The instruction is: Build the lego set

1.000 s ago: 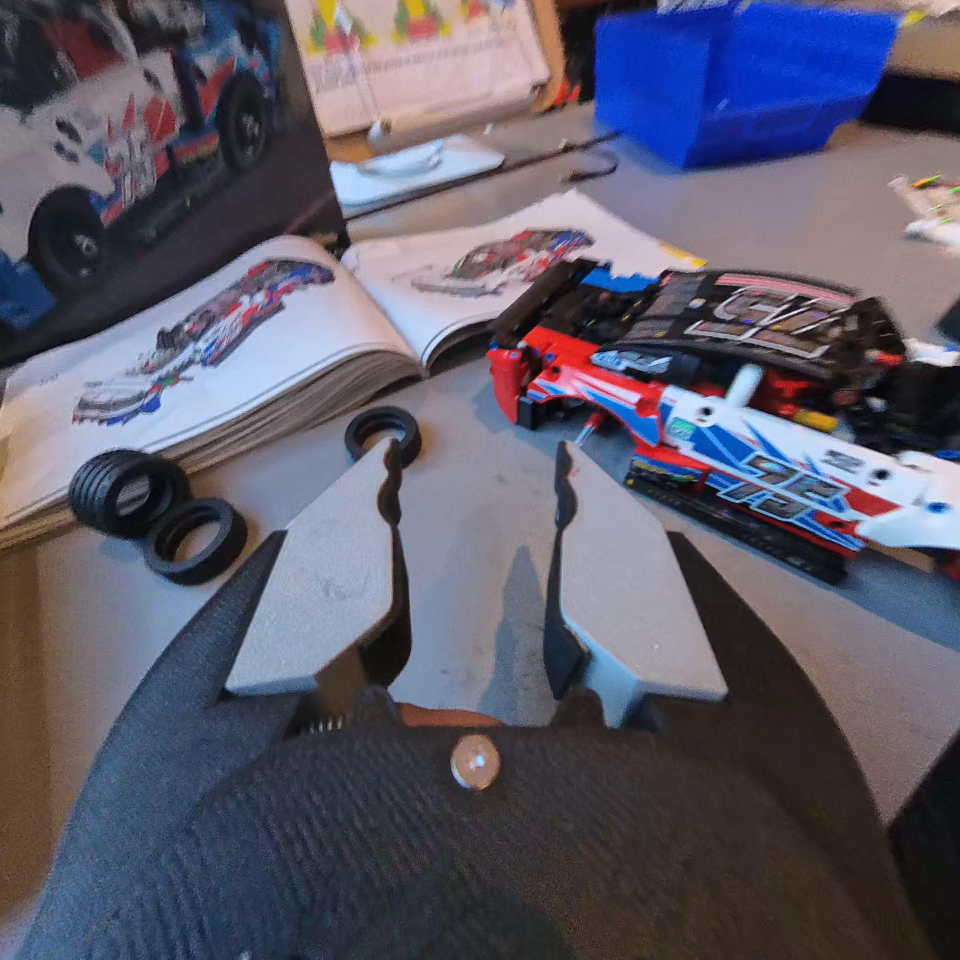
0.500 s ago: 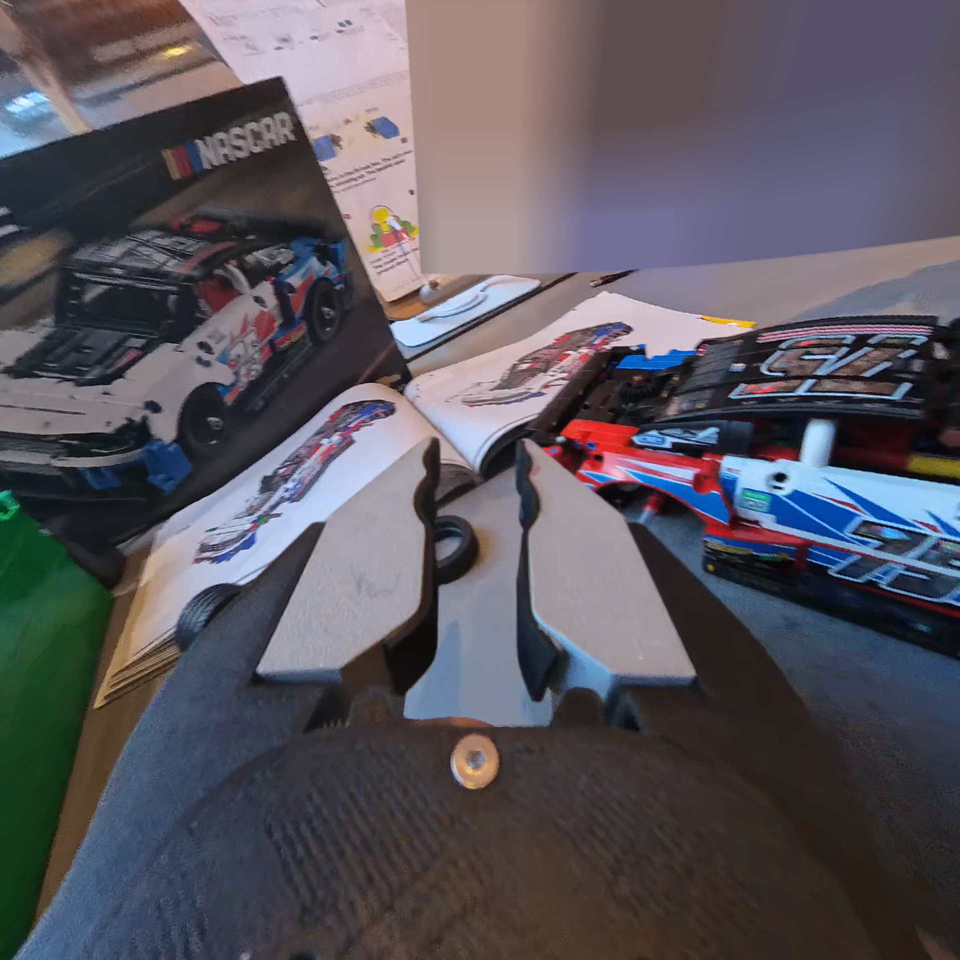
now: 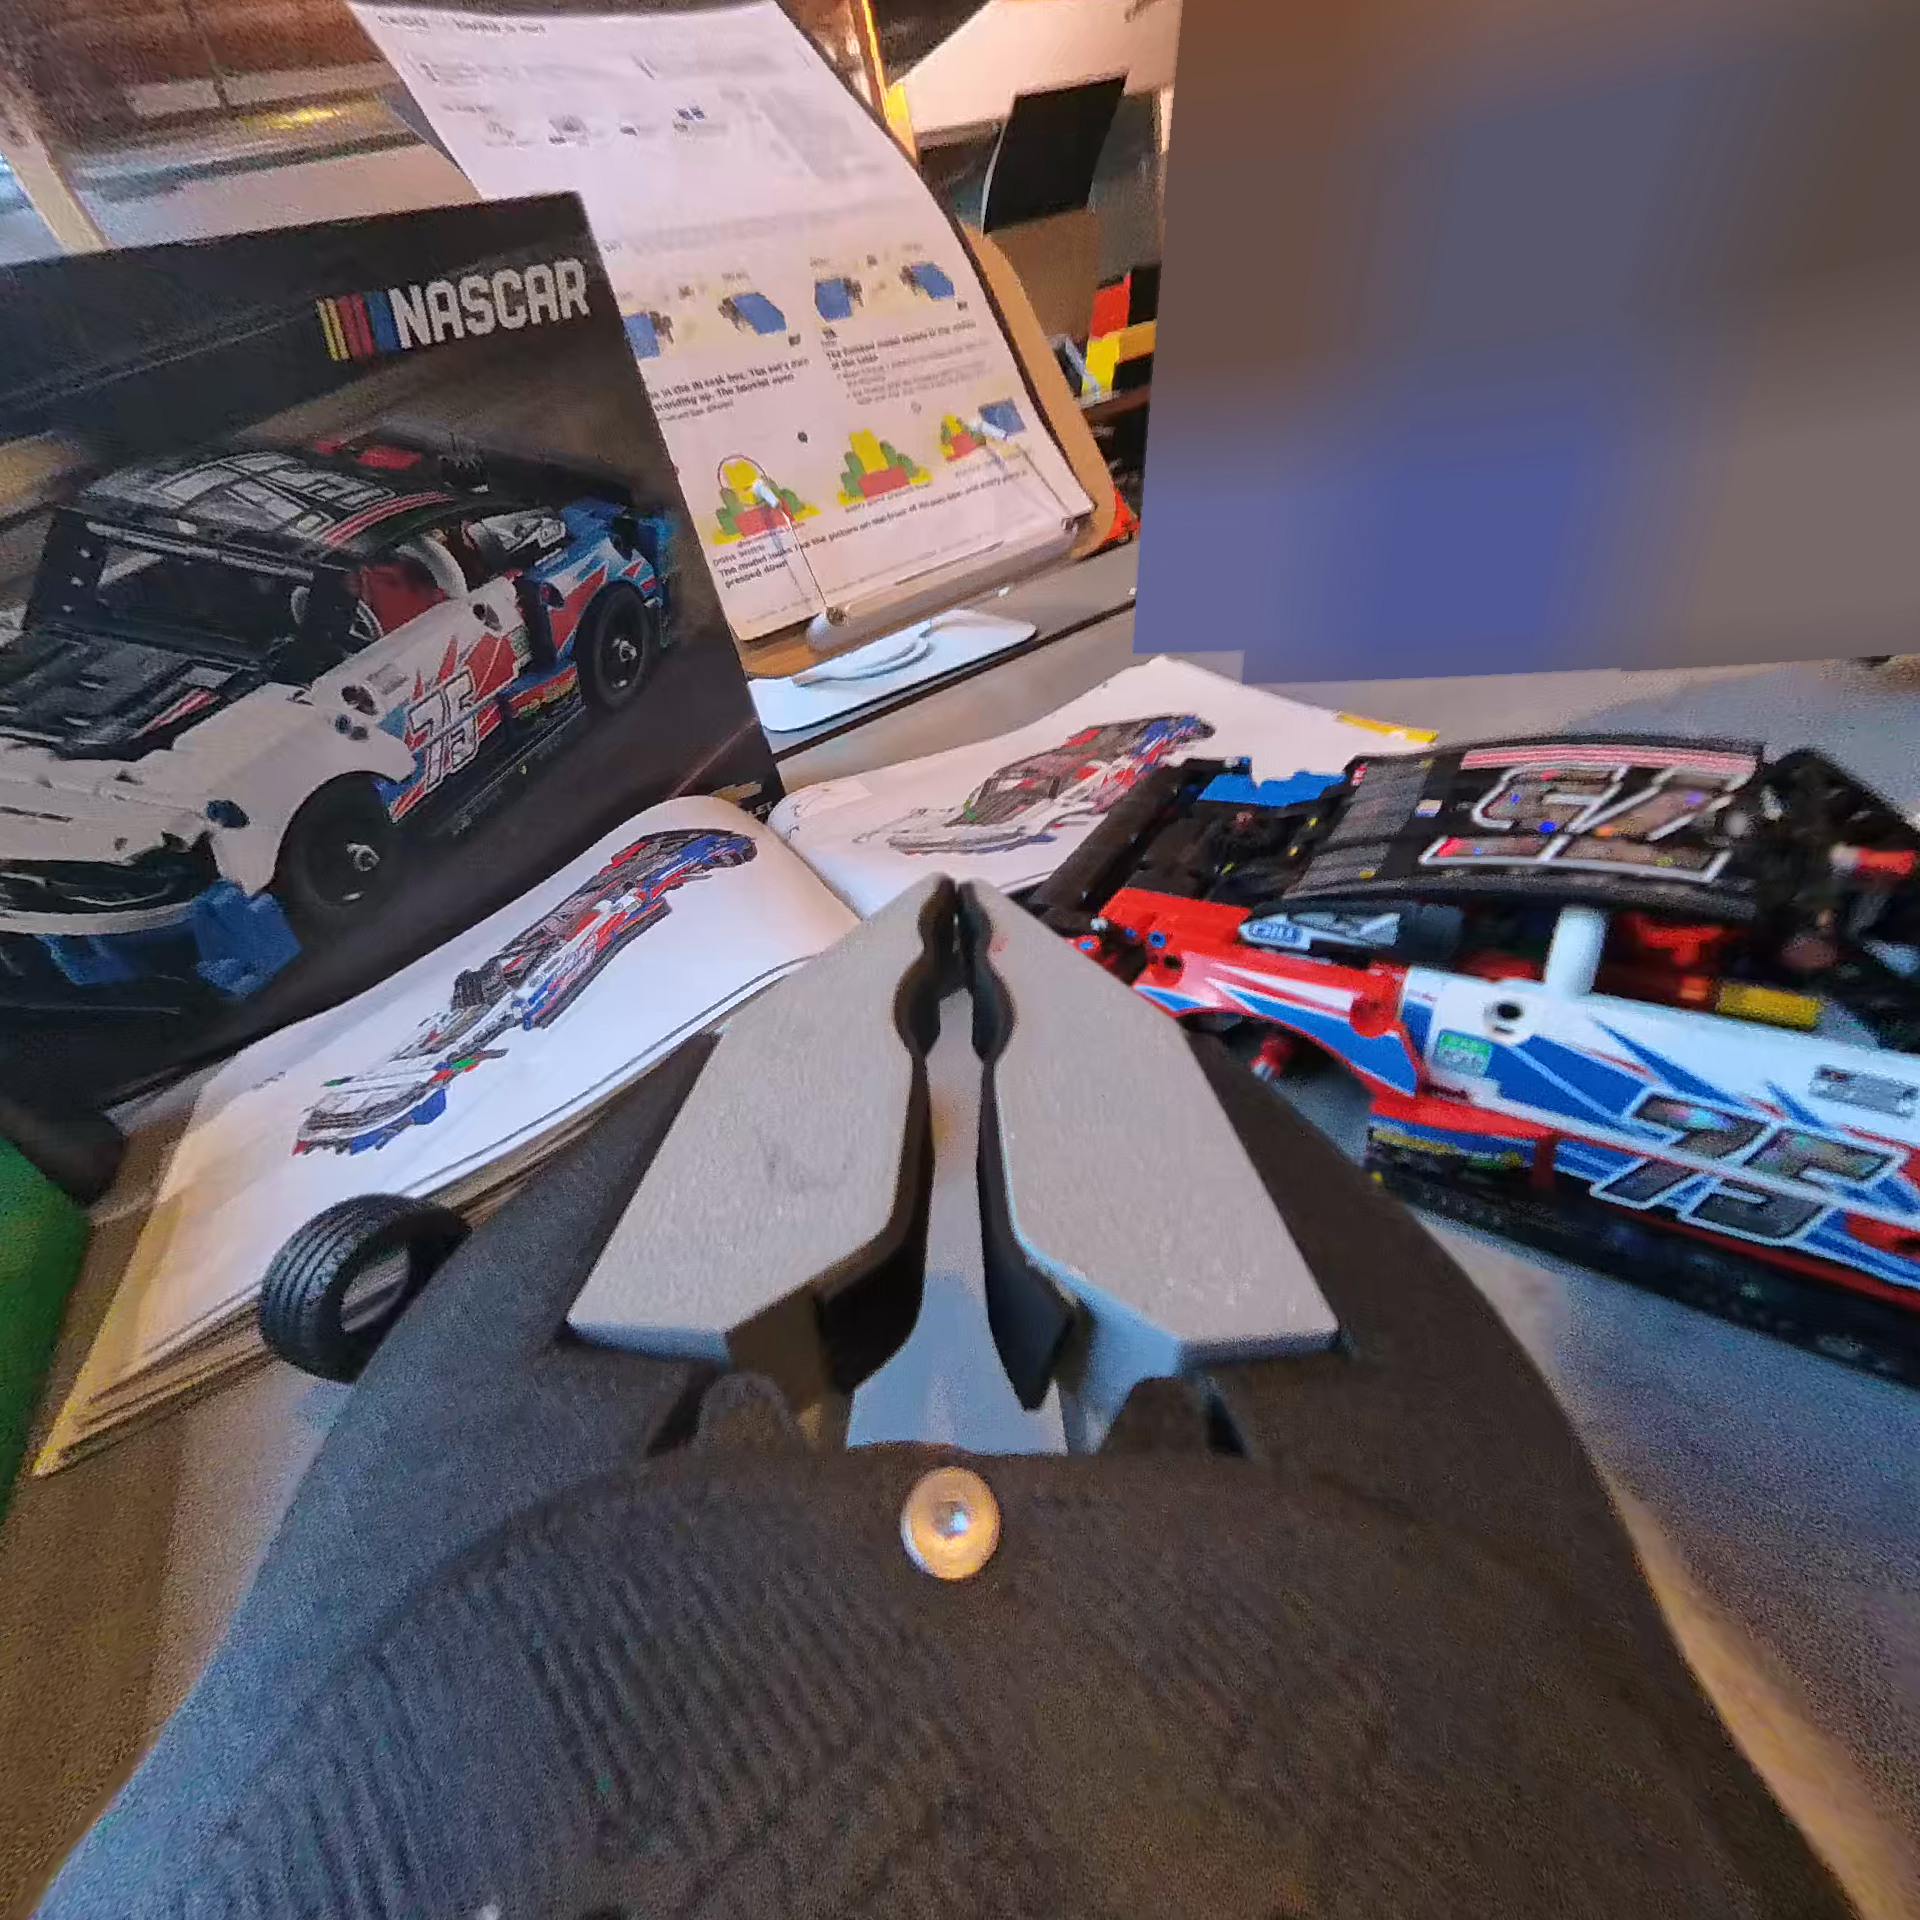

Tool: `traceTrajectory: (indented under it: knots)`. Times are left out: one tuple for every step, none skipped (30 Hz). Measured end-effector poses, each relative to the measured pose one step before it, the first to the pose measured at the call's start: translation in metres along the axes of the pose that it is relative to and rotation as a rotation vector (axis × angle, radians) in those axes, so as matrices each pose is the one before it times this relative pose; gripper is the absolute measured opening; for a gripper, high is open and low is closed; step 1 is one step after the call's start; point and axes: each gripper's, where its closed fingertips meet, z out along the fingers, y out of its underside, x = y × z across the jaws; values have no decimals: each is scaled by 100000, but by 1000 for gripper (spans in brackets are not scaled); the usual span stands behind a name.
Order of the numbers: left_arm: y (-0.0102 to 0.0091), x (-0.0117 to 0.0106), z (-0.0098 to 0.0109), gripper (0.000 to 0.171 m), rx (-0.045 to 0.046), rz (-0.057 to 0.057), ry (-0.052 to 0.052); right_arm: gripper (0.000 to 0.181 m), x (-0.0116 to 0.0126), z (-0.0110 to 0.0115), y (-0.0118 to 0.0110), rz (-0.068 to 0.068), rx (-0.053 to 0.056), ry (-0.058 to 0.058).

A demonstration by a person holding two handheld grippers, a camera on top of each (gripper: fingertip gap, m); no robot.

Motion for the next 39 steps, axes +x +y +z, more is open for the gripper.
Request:
traceTrajectory:
  knots:
    - [-150,-276,-164,0,915,-3378,-1146,64,-271,-60,26,-1525,-112,-713]
    - [-61,-458,-204,0,125,-5189,-2547,62,-122,-38,477,-1066,-2686,-140]
    - [-36,-419,-298,2,-170,-8191,-2612,62,190,-102,449,91,-3013,2055]
    - [32,144,-365,3,-449,-10691,665,66,41,-214,-43,1921,-927,1690]
    - [419,1093,-361,6,-2777,-10982,6524,69,-886,-356,-421,3623,-313,-3569]
    - [1019,1341,-336,12,-6387,-7962,7483,72,-1765,-536,-412,3484,-1744,-7851]
    - [1358,925,-338,22,-8247,-2950,3501,74,-1976,-638,-15,1570,-3997,-7559]
    - [1272,606,-428,37,-7281,511,242,74,-1767,-763,468,-1225,-5781,-4487]
    - [1009,640,-518,50,-4974,2367,-352,74,-1242,-854,872,-3208,-6083,35]
    - [704,816,-604,55,-2560,3267,331,73,-763,-883,1220,-3103,-6323,2887]
    - [490,742,-619,61,-1016,3222,-247,69,-475,-831,1571,-1630,-6944,3360]
    - [396,730,-556,69,-405,3343,-99,67,-252,-687,1763,61,-6844,3213]
    - [380,953,-462,75,-730,2940,1411,69,-219,-488,1676,1257,-5519,2076]
    - [365,1217,-325,80,-1119,1679,3142,70,-321,-285,1384,1847,-3491,176]
    - [370,1376,-104,87,-1635,738,4307,70,-243,-71,1170,2251,-2457,-696]
    - [388,1317,107,91,-2038,176,3953,75,91,137,1061,2499,-2595,7]
    - [303,1095,289,93,-1588,180,2611,80,312,338,904,2436,-2516,382]
    - [255,951,420,97,-1400,481,1704,80,256,478,619,2170,-1778,-432]
    - [198,896,487,100,-1543,878,1395,80,229,574,374,1808,-1078,-691]
    - [109,869,500,101,-1421,985,979,78,227,634,299,1280,-1289,-684]
    - [91,859,461,102,-1507,1119,961,74,101,627,220,677,-1360,-1139]
    - [90,792,410,104,-1637,1304,689,67,-76,429,-266,-297,1200,-1190]
    - [16,579,366,106,-1141,738,-419,51,-477,284,-558,-699,2664,-2773]
    - [16,548,352,106,-782,58,-303,48,-518,388,-569,114,2304,-2610]
    - [60,582,377,107,-636,-636,210,48,-440,573,-422,834,1130,-1789]
    - [133,437,400,109,-794,-663,-252,50,-323,582,-324,326,81,-389]
    - [276,148,382,110,-1528,356,-1518,50,-406,493,-356,-865,-134,-144]
    - [330,-86,357,111,-1588,1168,-2477,51,-750,501,-303,-1571,-531,-1820]
    - [341,-39,323,111,-1382,1248,-1594,54,-793,515,-315,-2047,-522,-1841]
    - [342,94,296,111,-1544,829,-132,62,-522,476,-287,-2430,-586,-397]
    - [247,43,244,111,-1389,226,55,66,-291,331,-172,-2632,-1050,223]
    - [142,-19,180,112,-1056,137,-248,66,-77,140,-79,-2494,-1321,379]
    - [87,-24,136,111,-1101,372,-70,67,62,-62,-130,-1746,-380,53]
    - [53,-104,98,111,-1027,507,-475,71,50,-235,-336,-634,1344,-1114]
    - [41,-205,89,112,-1012,717,-958,74,-65,-371,-560,63,2784,-2444]
    - [42,-104,93,111,-818,665,-71,78,-146,-408,-687,231,3415,-3192]
    - [24,-33,104,111,-754,63,580,84,-197,-318,-677,106,2945,-3702]
    - [26,-24,126,112,-759,-460,923,88,-204,-136,-553,-251,1612,-3772]
    - [-28,87,107,112,-480,-482,1756,89,-39,103,-313,-634,-177,-2711]
